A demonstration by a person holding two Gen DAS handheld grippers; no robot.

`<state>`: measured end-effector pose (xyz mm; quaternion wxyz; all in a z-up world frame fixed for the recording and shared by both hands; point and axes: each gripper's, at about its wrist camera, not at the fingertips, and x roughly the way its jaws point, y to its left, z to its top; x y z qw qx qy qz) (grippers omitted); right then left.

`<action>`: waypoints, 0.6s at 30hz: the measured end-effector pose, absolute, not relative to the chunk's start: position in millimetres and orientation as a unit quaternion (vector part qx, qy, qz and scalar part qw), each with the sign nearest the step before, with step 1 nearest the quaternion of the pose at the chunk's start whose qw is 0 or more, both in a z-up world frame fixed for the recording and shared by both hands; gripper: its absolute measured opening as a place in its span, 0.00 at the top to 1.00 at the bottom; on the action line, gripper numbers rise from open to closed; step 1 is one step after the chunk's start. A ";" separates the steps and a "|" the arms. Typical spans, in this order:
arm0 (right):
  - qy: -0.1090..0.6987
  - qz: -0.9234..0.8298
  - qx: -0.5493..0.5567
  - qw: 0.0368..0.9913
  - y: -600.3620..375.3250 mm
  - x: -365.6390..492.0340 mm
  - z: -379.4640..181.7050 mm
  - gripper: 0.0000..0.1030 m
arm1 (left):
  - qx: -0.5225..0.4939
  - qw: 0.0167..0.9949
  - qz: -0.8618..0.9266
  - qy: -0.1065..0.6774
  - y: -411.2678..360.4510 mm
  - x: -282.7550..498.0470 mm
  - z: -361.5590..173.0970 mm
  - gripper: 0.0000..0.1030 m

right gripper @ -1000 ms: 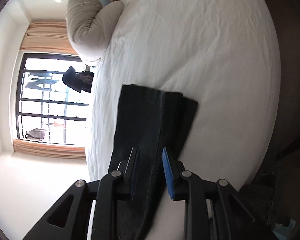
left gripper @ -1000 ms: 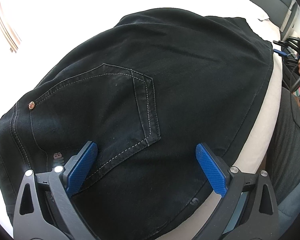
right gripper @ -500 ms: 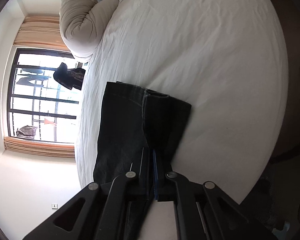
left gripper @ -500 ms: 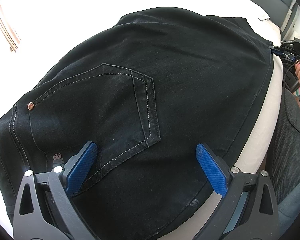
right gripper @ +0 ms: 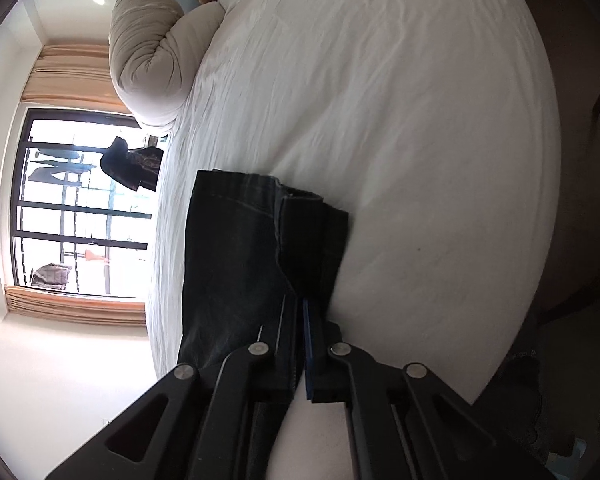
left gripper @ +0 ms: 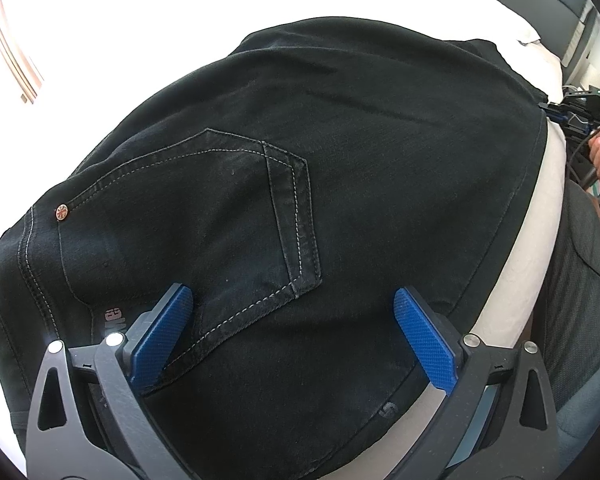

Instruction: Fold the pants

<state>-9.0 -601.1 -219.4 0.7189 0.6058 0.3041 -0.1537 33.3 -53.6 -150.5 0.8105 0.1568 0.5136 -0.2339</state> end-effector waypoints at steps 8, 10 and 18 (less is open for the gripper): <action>0.329 -0.202 0.488 0.783 -593.6 -12.9 -135.0 0.56 | 0.149 0.829 -0.241 0.482 -57.2 36.5 -89.0 0.01; 0.329 -0.153 0.482 0.797 -583.5 9.1 -128.6 0.56 | 0.142 0.834 -0.263 0.463 -69.8 51.2 -72.4 0.01; 0.418 -0.117 0.490 0.756 -569.1 86.3 -202.8 0.94 | 0.151 0.774 -0.382 0.482 -173.2 145.5 -97.2 0.01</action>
